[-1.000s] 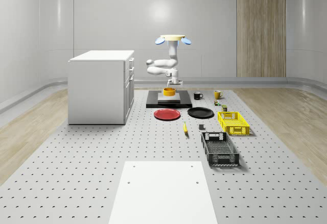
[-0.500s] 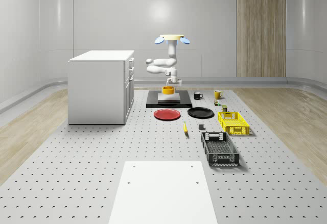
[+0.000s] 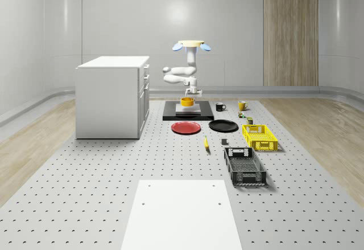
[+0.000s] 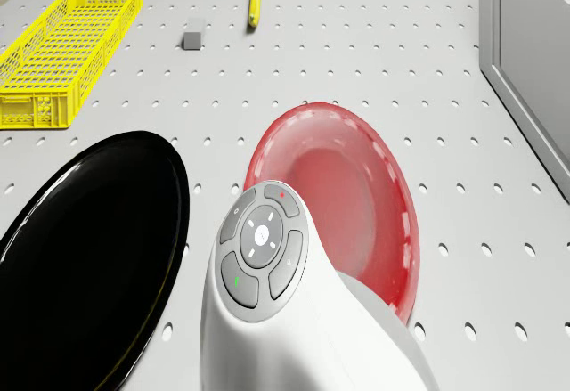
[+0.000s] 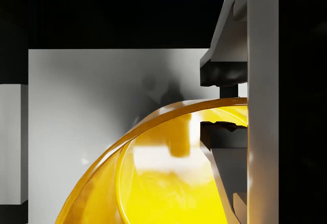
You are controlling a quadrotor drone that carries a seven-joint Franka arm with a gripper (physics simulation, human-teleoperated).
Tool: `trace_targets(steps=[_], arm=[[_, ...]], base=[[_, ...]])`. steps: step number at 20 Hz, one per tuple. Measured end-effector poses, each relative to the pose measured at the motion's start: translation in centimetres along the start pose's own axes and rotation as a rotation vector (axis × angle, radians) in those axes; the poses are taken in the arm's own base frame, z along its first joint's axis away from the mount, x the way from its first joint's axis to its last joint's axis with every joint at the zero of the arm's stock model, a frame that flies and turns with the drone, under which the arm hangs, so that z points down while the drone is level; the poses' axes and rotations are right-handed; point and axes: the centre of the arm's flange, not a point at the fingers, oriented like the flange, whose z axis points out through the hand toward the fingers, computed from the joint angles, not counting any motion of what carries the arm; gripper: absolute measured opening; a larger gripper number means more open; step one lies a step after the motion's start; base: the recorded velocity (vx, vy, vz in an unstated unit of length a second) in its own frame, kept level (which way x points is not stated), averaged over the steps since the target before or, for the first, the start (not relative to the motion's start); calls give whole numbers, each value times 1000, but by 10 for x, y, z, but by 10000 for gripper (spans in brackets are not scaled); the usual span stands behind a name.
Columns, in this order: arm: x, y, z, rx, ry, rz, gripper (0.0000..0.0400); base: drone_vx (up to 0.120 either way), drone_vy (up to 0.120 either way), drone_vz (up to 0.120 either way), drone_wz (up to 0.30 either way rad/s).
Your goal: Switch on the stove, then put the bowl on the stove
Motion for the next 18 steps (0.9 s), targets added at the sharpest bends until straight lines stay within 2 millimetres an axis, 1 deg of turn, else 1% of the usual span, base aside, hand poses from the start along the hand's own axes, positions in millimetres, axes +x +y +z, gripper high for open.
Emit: trace_targets(steps=[7,10,18], arm=[[0,0,0,0,0,0,100],[0,0,3,0,0,0,100],[0,0,26,0,0,0,100]], base=[[-120,0,0,0],[0,0,0,0],[0,0,0,0]])
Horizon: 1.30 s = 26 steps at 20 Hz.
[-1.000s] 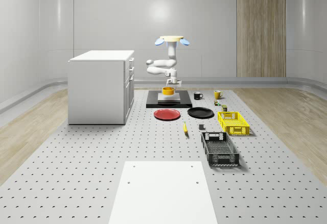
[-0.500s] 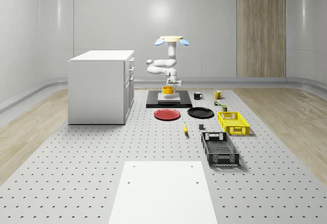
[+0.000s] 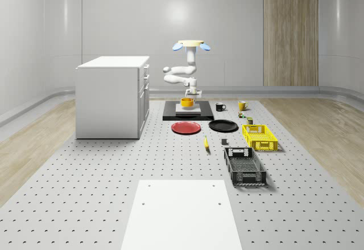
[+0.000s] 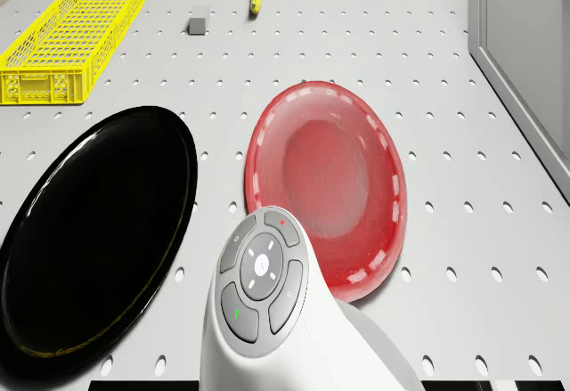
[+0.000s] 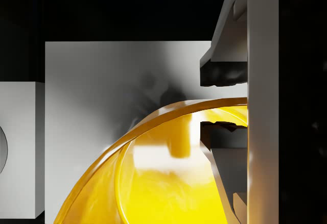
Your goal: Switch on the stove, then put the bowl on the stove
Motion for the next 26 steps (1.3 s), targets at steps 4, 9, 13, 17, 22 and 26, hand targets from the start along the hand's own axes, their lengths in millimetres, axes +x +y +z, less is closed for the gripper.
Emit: trace_targets(steps=[4,9,13,17,22,26], arm=[[0,0,12,0,0,0,100],[0,0,27,0,0,0,185],[0,0,27,0,0,0,321],[0,0,14,0,0,0,371],[0,0,-4,0,0,0,392],[0,0,-10,0,0,0,397]], base=[[0,0,0,0],[0,0,0,0],[0,0,0,0],[0,0,0,0],[0,0,0,0],[0,0,0,0]])
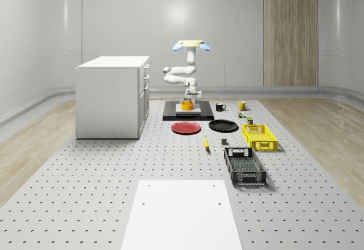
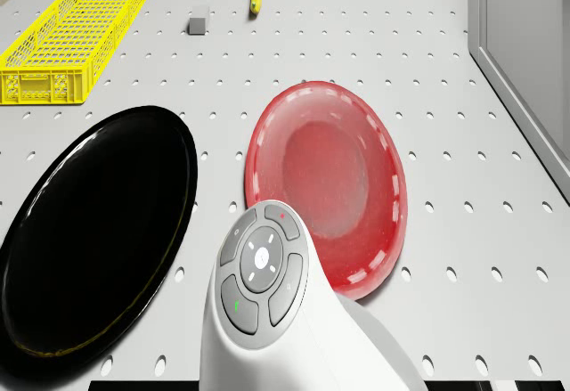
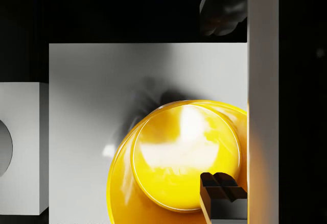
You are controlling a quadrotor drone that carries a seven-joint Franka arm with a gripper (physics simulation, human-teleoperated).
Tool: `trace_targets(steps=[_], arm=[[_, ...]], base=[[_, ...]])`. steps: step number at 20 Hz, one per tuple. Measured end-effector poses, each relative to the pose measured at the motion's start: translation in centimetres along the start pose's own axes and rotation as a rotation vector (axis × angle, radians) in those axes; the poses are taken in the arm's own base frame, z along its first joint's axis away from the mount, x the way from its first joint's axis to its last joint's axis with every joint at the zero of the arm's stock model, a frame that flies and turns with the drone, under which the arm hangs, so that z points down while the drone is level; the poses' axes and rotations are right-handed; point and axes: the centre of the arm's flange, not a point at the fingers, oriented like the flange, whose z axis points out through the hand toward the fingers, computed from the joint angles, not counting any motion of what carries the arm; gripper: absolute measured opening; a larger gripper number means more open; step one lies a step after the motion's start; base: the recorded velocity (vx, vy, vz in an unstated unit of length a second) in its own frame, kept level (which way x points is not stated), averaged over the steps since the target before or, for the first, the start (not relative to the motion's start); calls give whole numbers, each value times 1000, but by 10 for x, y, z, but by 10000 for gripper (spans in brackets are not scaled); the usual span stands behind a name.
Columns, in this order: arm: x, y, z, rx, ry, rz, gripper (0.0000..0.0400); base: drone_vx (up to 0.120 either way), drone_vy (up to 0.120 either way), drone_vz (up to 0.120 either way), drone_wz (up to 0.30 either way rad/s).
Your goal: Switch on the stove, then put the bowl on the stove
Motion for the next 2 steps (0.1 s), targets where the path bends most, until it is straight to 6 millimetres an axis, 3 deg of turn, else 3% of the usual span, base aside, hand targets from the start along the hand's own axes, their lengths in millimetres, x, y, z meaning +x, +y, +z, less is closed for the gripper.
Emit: trace_targets(steps=[2], arm=[[0,0,-2,0,0,0,398]], base=[[0,0,0,0]])
